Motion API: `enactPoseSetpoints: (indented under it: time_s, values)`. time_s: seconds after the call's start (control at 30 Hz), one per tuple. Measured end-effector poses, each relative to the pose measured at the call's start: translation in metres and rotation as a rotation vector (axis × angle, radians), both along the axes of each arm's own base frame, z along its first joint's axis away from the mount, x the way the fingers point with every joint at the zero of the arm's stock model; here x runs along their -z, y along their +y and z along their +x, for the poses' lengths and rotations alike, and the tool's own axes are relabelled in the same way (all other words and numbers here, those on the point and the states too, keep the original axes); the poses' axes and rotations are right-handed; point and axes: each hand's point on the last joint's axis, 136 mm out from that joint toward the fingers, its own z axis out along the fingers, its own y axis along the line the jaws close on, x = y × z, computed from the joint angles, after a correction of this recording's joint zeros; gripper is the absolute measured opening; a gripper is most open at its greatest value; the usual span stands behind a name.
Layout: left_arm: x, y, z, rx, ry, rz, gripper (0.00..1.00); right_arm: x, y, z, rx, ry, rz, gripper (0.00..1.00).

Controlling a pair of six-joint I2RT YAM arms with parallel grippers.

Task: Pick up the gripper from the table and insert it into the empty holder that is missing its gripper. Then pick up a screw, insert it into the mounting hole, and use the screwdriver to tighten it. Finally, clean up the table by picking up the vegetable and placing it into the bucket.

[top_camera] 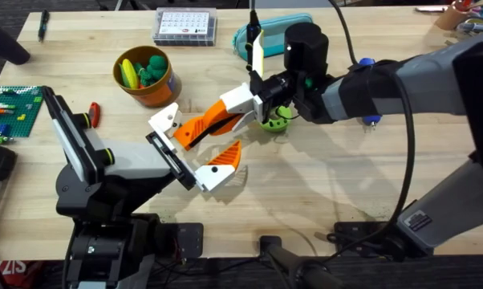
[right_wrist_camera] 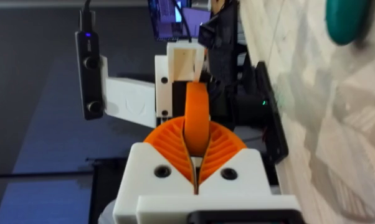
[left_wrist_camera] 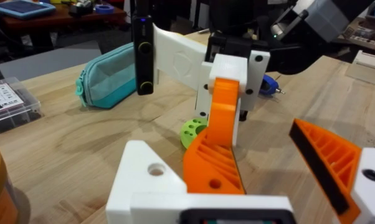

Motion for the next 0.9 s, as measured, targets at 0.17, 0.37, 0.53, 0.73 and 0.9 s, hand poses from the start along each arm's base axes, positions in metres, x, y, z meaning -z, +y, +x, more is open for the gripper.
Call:
enactPoseSetpoints:
  time_s: [0.17,0.37,0.53,0.73,0.9]
  values:
    - [0.0,0.0,0.0,-0.002,-0.001,0.0,0.989,0.0,-0.001,-0.001,-0.004,0.008,-0.002,0.016]
    - [0.0,0.0,0.0,0.0,-0.001,0.0,0.989,-0.003,-0.011,0.016,0.045,0.021,-0.003,0.017]
    - [0.0,0.0,0.0,0.003,-0.001,-0.001,0.989,-0.014,-0.016,0.024,0.069,-0.012,0.026,0.015]
    - [0.0,-0.001,-0.001,0.011,0.002,-0.003,0.989,-0.023,-0.016,0.025,0.071,-0.033,0.048,0.016]
    - [0.0,-0.001,-0.002,0.013,0.004,-0.005,0.989,-0.018,-0.015,0.025,0.077,0.026,0.016,0.017]
